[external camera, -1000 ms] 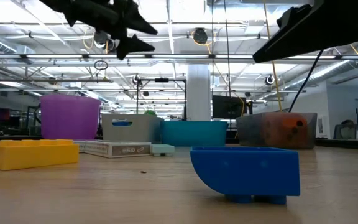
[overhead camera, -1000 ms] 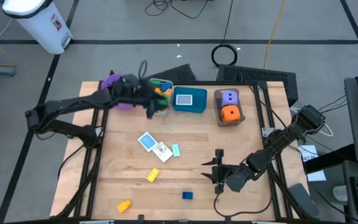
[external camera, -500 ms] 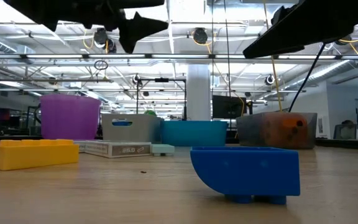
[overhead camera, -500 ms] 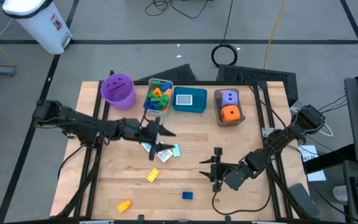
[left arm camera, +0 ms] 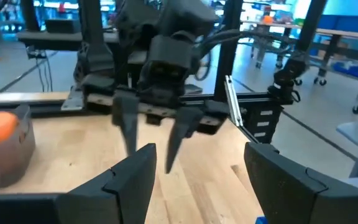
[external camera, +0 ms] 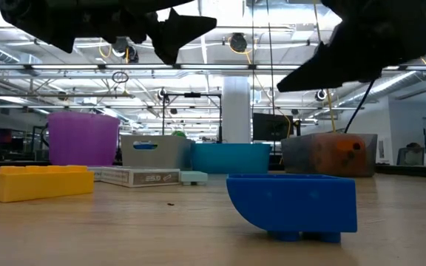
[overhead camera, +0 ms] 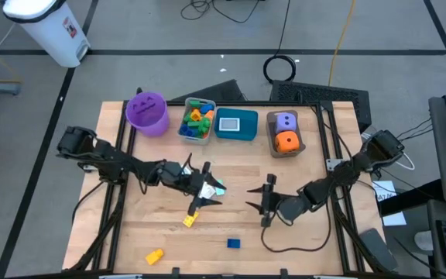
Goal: Pick & Place Toys
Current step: Put the brown deck of cards into the blue bin
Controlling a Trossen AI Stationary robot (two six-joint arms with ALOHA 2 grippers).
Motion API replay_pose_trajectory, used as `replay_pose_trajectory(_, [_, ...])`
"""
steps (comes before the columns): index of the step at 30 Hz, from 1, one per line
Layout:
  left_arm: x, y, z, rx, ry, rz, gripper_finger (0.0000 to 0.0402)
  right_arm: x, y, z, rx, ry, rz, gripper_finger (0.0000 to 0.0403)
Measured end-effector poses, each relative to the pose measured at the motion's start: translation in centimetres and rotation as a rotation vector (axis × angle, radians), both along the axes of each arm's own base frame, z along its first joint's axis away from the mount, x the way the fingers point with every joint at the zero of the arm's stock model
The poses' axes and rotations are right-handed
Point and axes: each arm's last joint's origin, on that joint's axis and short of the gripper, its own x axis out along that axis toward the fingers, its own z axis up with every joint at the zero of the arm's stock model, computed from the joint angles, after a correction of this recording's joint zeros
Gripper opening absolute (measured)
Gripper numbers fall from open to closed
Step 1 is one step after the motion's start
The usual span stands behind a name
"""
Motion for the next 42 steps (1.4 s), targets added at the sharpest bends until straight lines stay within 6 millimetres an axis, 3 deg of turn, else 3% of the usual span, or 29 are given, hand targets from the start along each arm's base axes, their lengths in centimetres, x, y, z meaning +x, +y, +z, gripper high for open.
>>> replay_pose_trajectory(9, [0.2,1.1,0.4,0.158,-0.077,-0.097,0.0232,-0.5,-2.7,-0.4,-0.11,-0.175,-0.011,0.0171])
replay_pose_trajectory(18, [0.6,3.5,0.3,0.148,-0.063,-0.047,0.0133,0.0,-4.6,-0.4,-0.114,-0.19,-0.081,0.0171])
replay_pose_trajectory(23, [0.6,4.1,0.7,0.114,-0.088,-0.068,0.0075,0.0,-4.4,-0.4,-0.069,-0.198,-0.086,0.0171])
replay_pose_trajectory(26, [0.6,4.2,1.0,0.027,-0.085,-0.063,0.0052,-0.2,-3.8,-0.6,0.059,-0.206,-0.042,0.0171])
replay_pose_trajectory(30, [0.4,3.0,1.4,-0.093,-0.085,-0.194,0.0038,-0.6,-2.4,-1.2,0.347,-0.16,0.075,0.0171])
replay_pose_trajectory(32, [0.2,2.1,1.5,-0.111,-0.078,-0.273,0.0039,-1.0,-1.5,-1.2,0.403,-0.137,0.146,0.0171])
replay_pose_trajectory(37, [-0.5,-0.6,1.4,-0.107,-0.062,-0.415,0.0054,-1.6,-0.1,-0.7,0.285,-0.182,0.226,0.0171])
replay_pose_trajectory(42, [-1.2,-3.2,0.1,-0.022,0.025,-0.493,0.0072,-1.6,0.0,-0.3,0.242,-0.212,0.248,0.0171])
